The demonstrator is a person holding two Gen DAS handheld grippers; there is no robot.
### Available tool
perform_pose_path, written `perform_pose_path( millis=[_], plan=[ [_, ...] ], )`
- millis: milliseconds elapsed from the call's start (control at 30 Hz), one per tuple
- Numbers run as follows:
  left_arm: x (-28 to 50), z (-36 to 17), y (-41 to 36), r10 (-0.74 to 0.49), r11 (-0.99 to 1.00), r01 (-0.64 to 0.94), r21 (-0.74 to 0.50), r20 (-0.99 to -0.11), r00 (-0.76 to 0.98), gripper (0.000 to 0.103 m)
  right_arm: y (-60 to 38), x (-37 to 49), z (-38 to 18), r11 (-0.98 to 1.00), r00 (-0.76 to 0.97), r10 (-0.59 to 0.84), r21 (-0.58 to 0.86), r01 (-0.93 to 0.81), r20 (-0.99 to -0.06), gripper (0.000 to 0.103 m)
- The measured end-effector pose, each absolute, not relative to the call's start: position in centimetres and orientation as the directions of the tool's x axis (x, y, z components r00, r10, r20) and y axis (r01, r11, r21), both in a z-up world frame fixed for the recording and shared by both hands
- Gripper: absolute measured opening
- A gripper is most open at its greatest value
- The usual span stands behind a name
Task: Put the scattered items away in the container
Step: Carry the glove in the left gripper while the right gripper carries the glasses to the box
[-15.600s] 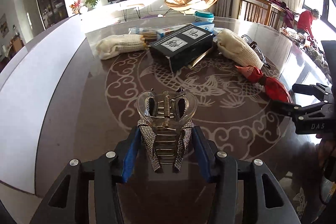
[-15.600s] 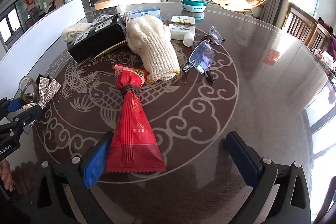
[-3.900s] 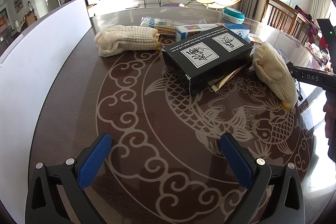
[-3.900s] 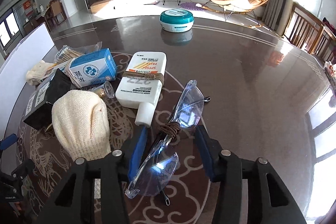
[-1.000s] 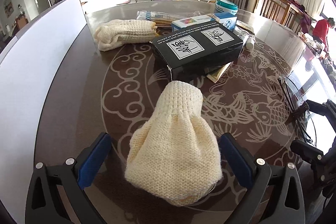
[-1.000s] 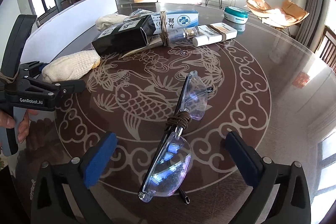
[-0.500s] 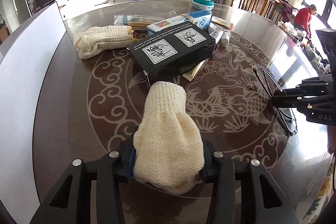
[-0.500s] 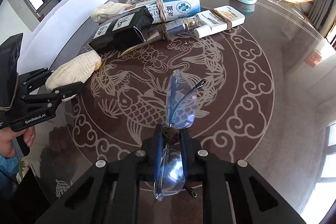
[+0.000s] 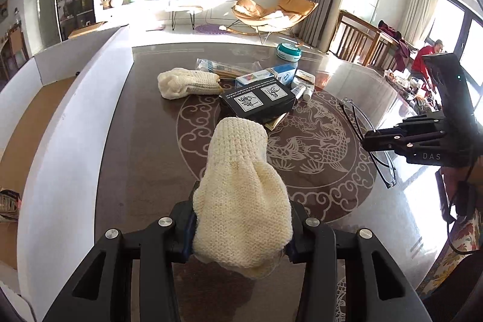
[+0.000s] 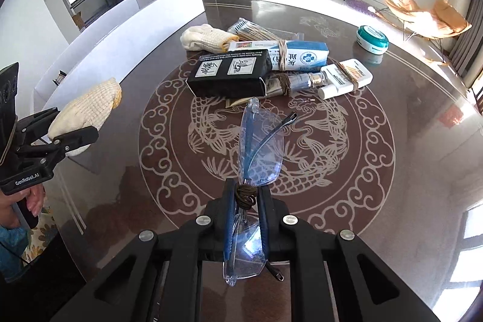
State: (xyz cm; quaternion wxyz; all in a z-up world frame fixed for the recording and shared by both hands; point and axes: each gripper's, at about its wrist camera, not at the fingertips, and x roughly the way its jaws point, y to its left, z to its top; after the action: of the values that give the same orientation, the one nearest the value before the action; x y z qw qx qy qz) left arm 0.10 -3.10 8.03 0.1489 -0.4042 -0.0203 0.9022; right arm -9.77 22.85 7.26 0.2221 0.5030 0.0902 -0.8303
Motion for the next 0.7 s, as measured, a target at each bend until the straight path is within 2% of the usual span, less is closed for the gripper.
perform_pose_path(
  millis=[167, 300, 533, 700],
  plan=[
    [1.6, 11.9, -7.8, 0.259, -0.965, -0.211, -0.154, -0.681, -0.685, 0.044, 17.7, -10.9, 11.0, -0.832, -0.384, -0.293, 0.036, 0.554, -0.876, 0.015],
    [1.7, 13.3, -14.1, 0.160, -0.987, -0.098, -0.129, -0.679, -0.716, 0.044, 11.6, -11.7, 13.9, -0.763, -0.348, -0.341, 0.041, 0.645, -0.873, 0.015],
    [1.9, 14.2, -25.7, -0.005, -0.988, 0.112, -0.110, -0.694, -0.720, 0.044, -1.5, -12.0, 19.1, -0.631, -0.285, -0.453, 0.078, 0.772, -0.845, 0.015],
    [1.7, 13.3, -30.5, -0.069, -0.971, 0.212, -0.114, -0.711, -0.700, 0.044, -10.6, -11.7, 19.2, -0.567, -0.231, -0.524, 0.134, 0.812, -0.819, 0.015]
  ],
)
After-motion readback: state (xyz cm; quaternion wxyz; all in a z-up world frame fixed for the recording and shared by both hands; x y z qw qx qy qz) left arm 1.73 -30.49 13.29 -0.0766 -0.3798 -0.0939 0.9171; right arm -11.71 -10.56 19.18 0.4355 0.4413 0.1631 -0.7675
